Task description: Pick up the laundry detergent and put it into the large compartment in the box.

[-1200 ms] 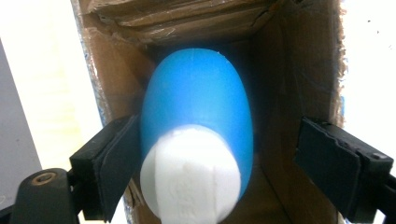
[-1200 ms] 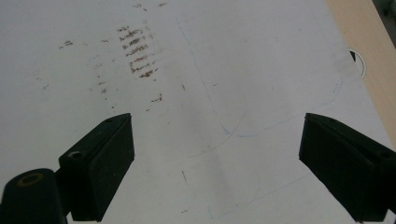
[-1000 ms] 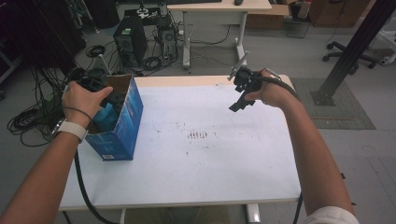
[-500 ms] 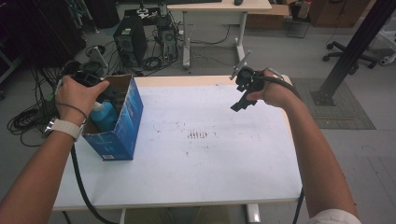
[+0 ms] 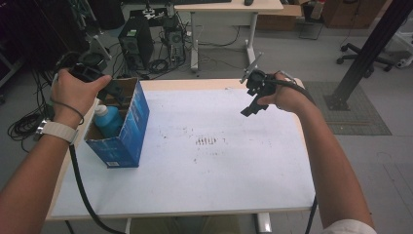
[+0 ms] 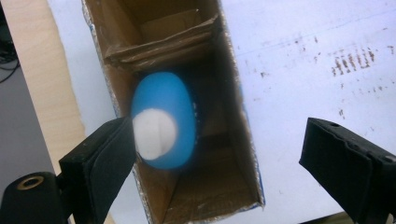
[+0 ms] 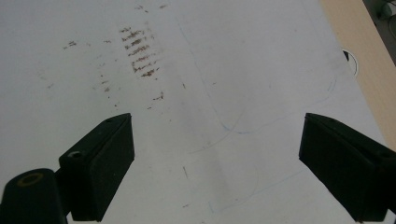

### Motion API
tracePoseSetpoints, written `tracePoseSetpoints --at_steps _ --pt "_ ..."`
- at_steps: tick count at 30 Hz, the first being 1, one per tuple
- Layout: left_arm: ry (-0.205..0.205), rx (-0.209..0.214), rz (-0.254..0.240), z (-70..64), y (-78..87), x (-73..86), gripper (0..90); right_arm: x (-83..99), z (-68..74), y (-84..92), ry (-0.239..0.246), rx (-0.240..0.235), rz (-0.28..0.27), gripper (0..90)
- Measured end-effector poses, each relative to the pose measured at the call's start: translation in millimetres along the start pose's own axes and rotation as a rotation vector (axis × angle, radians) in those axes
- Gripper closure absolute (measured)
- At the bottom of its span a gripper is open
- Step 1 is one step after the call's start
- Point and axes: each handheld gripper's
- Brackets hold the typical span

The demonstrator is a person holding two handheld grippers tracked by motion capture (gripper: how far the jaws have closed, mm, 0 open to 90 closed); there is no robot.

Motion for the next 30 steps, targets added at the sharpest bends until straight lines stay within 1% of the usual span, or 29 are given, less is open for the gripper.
tracePoseSetpoints --at_steps 2,9,10,18,23,27,30 --pt "-0.011 -0.003 -0.003 -2.3 2.4 1.0 10.7 0.3 -0.1 0.0 0.001 0.000 0.000 10.4" --pt "-0.053 -0.001 -0.040 -12.9 12.9 5.8 10.1 -1.6 0.3 -1.1 0.004 -0.004 0.000 10.4" --pt "-0.051 -0.001 -0.048 -14.5 13.6 6.3 10.0 -1.8 0.4 -1.2 0.005 -0.005 0.000 10.4" --pt "-0.112 -0.008 -0.064 -31.5 19.9 9.1 9.8 -1.0 0.3 -1.7 0.003 -0.004 0.005 10.4" --pt "-0.166 -0.014 -0.088 -45.6 24.3 11.0 9.8 -1.3 0.7 -1.9 0.004 -0.006 0.007 10.3" --pt "-0.223 -0.034 -0.084 -59.4 24.8 13.2 9.9 -1.5 1.1 -1.6 0.005 -0.005 0.007 10.3" --pt "-0.257 -0.030 -0.090 -66.9 24.8 15.3 9.9 -1.3 1.4 -1.2 0.005 -0.005 0.004 10.3"
Point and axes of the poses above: each handheld gripper's, and its own axes: y roughly backward along the jaws, x roughly out of its underside, z roughly to its left, and after that the axes turned 14 degrees about z, right-handed
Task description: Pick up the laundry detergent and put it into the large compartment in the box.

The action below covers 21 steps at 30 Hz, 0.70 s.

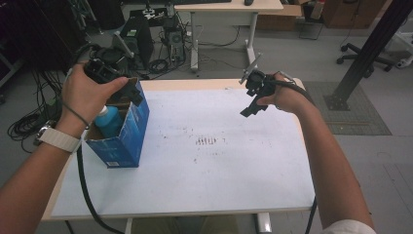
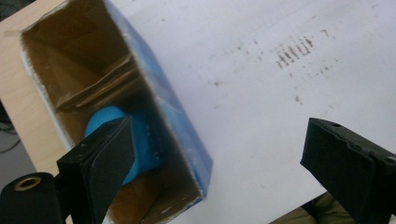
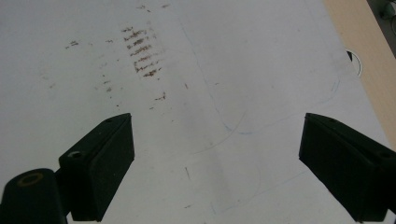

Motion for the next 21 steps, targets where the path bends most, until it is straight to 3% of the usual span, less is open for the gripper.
tracePoseSetpoints --at_steps 21 --pt "-0.185 0.003 0.009 -45.6 -4.1 -1.3 9.7 3.6 2.3 2.5 -0.007 0.003 -0.008 10.4"
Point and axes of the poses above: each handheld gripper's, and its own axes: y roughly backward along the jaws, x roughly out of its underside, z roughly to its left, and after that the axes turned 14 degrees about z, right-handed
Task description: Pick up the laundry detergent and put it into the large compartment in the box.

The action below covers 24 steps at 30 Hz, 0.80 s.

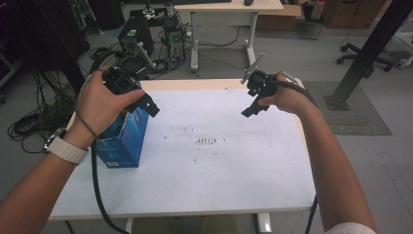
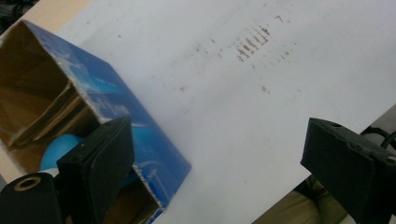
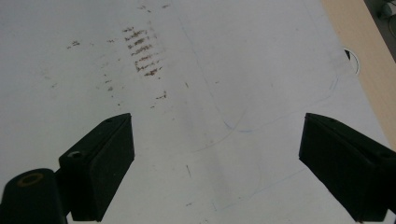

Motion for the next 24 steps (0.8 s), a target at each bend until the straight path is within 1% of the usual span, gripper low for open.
tracePoseSetpoints --at_steps 5,9,10,11,14,21,24 --pt "-0.034 0.010 -0.004 -8.0 -3.8 -2.4 9.8 1.4 0.5 -0.9 -0.004 -0.002 0.000 10.4" --pt "-0.068 0.015 -0.005 -13.6 -5.9 -3.7 9.8 2.8 0.9 -1.2 -0.004 -0.002 0.000 10.4" --pt "-0.082 0.021 -0.005 -15.4 -6.9 -3.8 9.8 3.2 0.9 -1.0 -0.005 -0.002 -0.002 10.4" --pt "-0.096 0.022 0.001 -16.8 -7.8 -3.9 9.8 3.6 1.1 -0.8 -0.009 -0.002 -0.004 10.4" --pt "-0.117 0.023 0.008 -21.4 -11.5 -3.8 9.8 4.1 1.1 -0.8 -0.009 -0.001 -0.002 10.4" --pt "-0.148 0.031 0.016 -29.0 -17.0 -1.9 9.8 2.6 2.0 -1.1 -0.006 0.000 -0.002 10.3" --pt "-0.154 0.039 0.010 -32.4 -21.1 -0.4 9.7 2.1 2.6 -1.8 -0.005 0.000 -0.005 10.3"
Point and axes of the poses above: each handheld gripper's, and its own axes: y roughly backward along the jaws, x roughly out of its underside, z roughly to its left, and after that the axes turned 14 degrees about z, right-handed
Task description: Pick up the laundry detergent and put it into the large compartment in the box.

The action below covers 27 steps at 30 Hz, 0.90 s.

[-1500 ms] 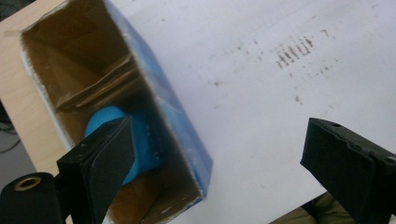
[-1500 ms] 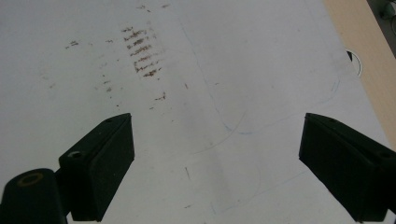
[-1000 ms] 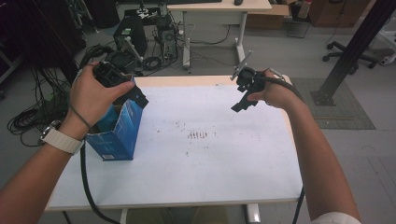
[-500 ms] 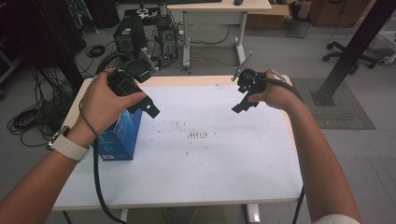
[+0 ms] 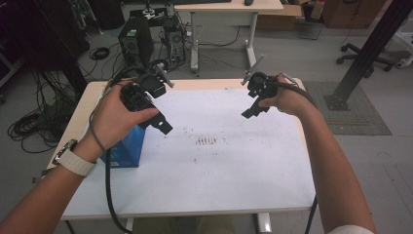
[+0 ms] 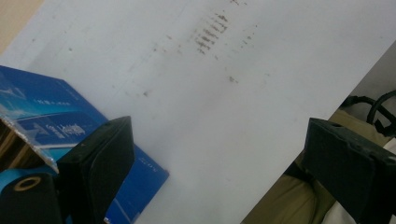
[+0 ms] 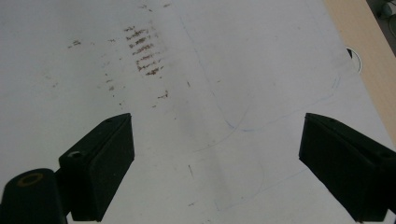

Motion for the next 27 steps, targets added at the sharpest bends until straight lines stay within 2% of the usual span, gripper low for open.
tracePoseSetpoints --at_steps 11,27 --pt "-0.067 0.002 0.020 -6.4 -17.9 -2.2 9.8 -1.8 0.3 -3.4 0.005 -0.005 -0.001 10.3" --pt "-0.070 0.010 0.012 -5.2 -23.1 -0.2 9.8 -2.9 1.0 -6.2 0.003 -0.007 0.002 10.3"
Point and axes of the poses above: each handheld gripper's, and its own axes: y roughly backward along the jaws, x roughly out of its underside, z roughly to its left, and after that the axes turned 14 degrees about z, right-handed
